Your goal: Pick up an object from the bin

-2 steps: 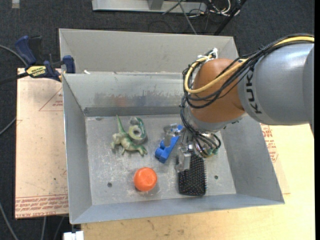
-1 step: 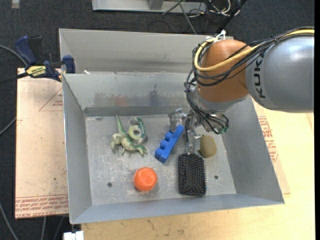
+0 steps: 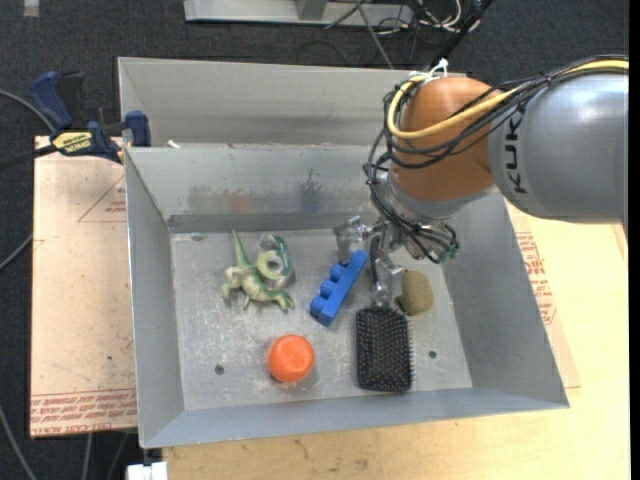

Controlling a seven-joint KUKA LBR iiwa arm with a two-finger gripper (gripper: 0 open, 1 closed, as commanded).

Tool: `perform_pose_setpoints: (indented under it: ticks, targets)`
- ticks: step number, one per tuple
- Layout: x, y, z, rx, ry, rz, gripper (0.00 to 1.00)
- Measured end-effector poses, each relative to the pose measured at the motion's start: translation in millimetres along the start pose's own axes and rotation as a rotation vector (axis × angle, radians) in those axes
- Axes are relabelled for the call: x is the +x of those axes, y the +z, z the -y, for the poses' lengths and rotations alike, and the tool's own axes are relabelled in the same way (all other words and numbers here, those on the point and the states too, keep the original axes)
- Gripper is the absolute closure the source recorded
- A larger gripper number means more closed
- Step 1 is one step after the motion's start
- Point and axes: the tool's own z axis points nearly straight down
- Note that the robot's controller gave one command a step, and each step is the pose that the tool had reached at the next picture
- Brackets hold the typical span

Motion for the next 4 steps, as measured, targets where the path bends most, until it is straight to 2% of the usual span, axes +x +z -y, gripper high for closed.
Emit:
perform_pose_setpoints:
  ticks: [1, 2, 4]
  targets:
    - [-17.5, 35.0, 6.3, 0.001, -0.366, 0.003, 0.00]
    - [-31.8, 50.4, 4.6, 0.001, -0.364, 0.004, 1.00]
    - [-30.8, 45.9, 4.0, 0.000, -0.364, 0.002, 1.00]
